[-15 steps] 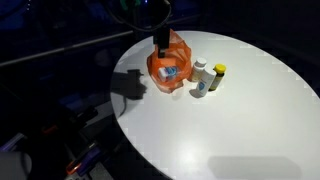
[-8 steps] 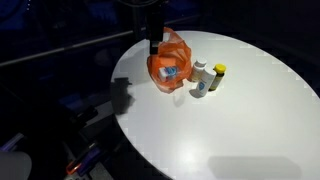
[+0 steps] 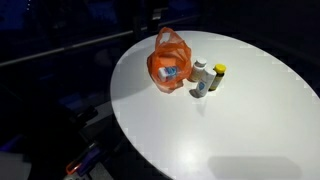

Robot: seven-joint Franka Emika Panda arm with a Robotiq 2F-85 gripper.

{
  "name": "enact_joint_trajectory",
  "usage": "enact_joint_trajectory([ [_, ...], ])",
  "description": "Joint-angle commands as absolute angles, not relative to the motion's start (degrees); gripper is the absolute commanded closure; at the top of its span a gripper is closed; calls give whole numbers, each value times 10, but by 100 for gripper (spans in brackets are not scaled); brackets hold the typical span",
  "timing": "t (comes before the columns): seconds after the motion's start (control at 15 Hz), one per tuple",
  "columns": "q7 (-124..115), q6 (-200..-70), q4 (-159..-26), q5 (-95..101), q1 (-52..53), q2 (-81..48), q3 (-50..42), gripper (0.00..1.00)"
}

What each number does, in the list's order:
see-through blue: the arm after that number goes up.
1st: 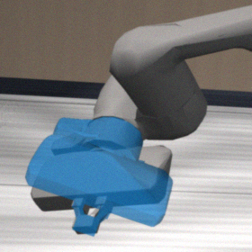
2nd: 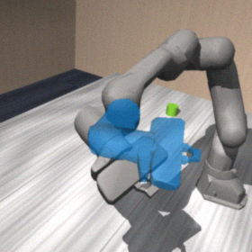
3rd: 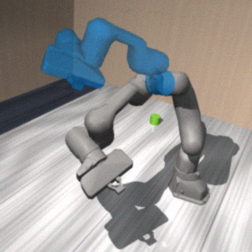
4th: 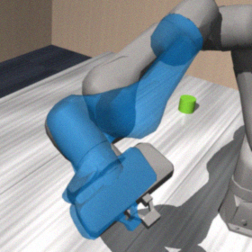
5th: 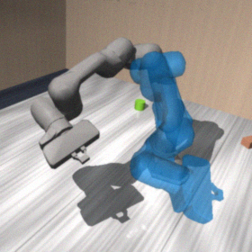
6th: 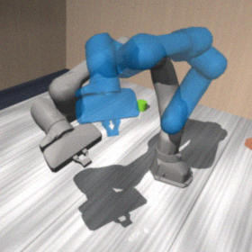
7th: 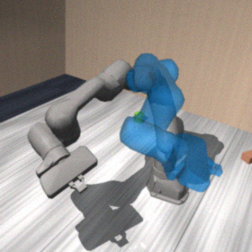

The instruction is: Put the blue container in the plastic bag

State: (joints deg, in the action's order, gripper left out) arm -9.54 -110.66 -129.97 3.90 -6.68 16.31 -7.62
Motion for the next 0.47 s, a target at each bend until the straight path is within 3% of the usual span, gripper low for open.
enact_joint_trajectory([
  [0.0,-25,-1064,-1291,27,-73,205,-87,0],
  [0.4,-30,-1077,-1298,28,-77,209,-85,0],
])
